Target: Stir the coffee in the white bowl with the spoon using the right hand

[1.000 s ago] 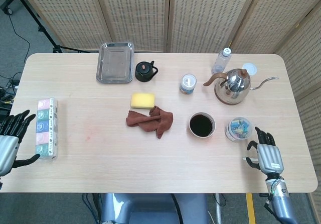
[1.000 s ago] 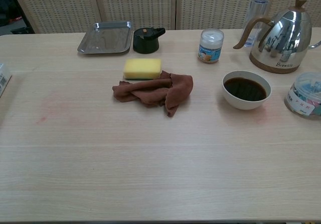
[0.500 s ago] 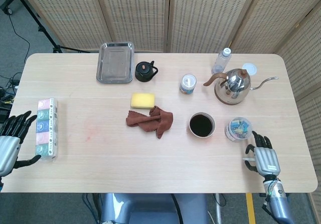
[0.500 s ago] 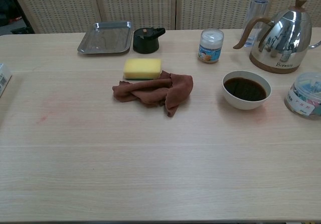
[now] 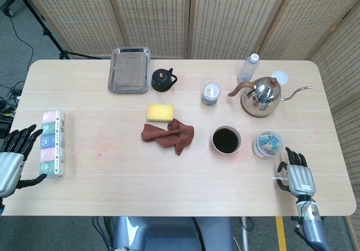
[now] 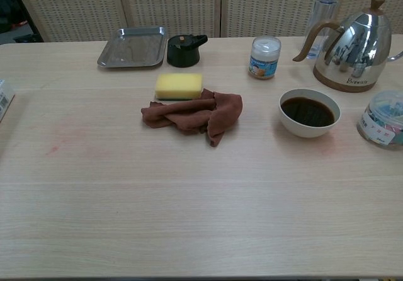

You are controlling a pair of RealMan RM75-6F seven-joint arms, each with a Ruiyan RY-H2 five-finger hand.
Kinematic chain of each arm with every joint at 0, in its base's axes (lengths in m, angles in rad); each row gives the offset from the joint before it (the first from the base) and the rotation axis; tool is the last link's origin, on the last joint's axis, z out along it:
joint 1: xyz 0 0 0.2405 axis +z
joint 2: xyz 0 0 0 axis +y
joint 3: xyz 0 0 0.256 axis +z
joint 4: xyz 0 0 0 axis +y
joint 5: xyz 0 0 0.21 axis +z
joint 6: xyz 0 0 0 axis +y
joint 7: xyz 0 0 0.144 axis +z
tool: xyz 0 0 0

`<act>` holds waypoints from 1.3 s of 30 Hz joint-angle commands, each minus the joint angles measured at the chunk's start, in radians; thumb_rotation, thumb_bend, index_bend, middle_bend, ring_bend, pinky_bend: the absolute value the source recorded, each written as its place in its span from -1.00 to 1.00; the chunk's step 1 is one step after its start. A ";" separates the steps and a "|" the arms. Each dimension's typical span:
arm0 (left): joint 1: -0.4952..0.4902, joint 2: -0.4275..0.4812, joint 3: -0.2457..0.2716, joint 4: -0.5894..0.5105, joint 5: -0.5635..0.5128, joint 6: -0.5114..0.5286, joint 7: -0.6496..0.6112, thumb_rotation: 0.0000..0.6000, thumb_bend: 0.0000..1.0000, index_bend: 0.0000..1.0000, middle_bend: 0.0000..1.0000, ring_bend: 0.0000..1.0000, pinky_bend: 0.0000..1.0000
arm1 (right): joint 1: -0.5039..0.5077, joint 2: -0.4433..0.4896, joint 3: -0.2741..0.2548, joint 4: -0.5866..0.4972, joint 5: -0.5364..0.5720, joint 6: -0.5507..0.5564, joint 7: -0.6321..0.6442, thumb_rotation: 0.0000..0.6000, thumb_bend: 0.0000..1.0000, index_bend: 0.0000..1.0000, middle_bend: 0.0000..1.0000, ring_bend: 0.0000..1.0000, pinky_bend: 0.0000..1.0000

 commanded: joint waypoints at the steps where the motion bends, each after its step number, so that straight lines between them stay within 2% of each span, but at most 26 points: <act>1: -0.001 0.000 0.001 0.000 0.000 -0.002 0.001 1.00 -0.88 -1.00 -1.00 -1.00 -1.00 | -0.002 0.000 0.003 0.000 0.003 0.003 0.002 1.00 -0.33 -0.04 -1.00 -1.00 -1.00; 39: -0.005 -0.003 0.004 -0.005 -0.005 -0.012 0.013 1.00 -0.88 -1.00 -1.00 -1.00 -1.00 | 0.013 -0.018 0.007 0.025 0.075 -0.081 -0.029 1.00 -0.33 -0.04 -1.00 -1.00 -1.00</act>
